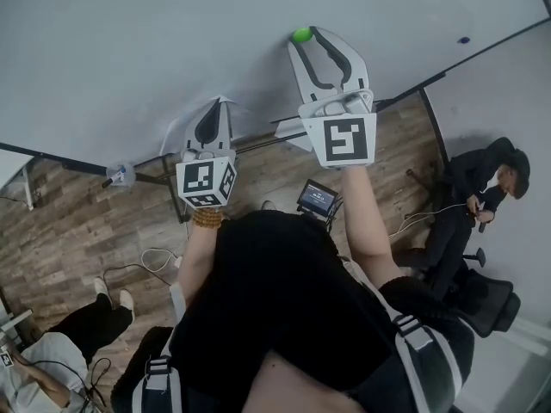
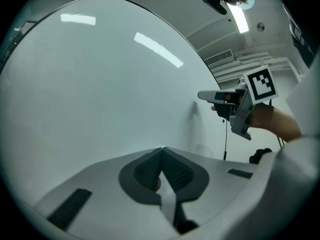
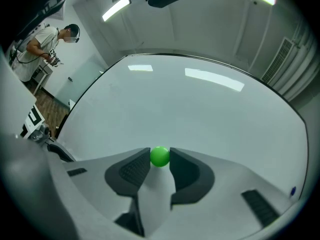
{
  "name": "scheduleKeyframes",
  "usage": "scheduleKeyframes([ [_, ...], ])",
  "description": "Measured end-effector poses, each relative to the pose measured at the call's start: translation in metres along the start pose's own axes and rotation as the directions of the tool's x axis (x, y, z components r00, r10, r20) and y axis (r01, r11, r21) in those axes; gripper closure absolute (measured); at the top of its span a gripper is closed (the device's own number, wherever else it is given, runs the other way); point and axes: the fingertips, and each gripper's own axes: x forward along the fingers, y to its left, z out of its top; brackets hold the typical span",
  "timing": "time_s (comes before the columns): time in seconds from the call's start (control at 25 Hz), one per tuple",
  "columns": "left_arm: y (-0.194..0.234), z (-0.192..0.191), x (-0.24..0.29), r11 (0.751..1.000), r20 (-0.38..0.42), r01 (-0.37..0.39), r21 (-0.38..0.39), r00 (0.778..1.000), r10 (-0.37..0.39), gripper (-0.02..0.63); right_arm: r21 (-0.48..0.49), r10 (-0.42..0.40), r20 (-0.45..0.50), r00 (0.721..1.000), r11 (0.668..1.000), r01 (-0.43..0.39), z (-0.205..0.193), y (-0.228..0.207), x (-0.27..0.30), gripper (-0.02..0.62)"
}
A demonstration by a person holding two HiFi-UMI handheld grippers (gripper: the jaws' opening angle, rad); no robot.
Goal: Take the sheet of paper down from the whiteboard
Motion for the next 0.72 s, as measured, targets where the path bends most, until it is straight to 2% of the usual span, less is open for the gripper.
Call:
scheduleKeyframes([
  [0.16,0.003,-0.001,-0.001,1.0,-0.009,-0.01,0.012,1.0,0.01,0.601,0.017,-0.006,-0.006,1.0,1.0,0.007,-0.005,0.002,-0.006,0.476],
  [0.44,0.001,0.006,-0.015,0.996,-0.015,-0.034,0.078,0.999,0.035,0.601,0.057,-0.004,-0.022,1.0,0.998,0.005,-0.012,0.013,-0.023,0.476],
  [0.72,-0.005,0.021,-0.028,0.994,0.002,-0.031,0.108,1.0,0.031,0.601,0.136,-0.003,-0.003,1.0,0.991,0.004,-0.009,0.034,-0.037,0.476],
])
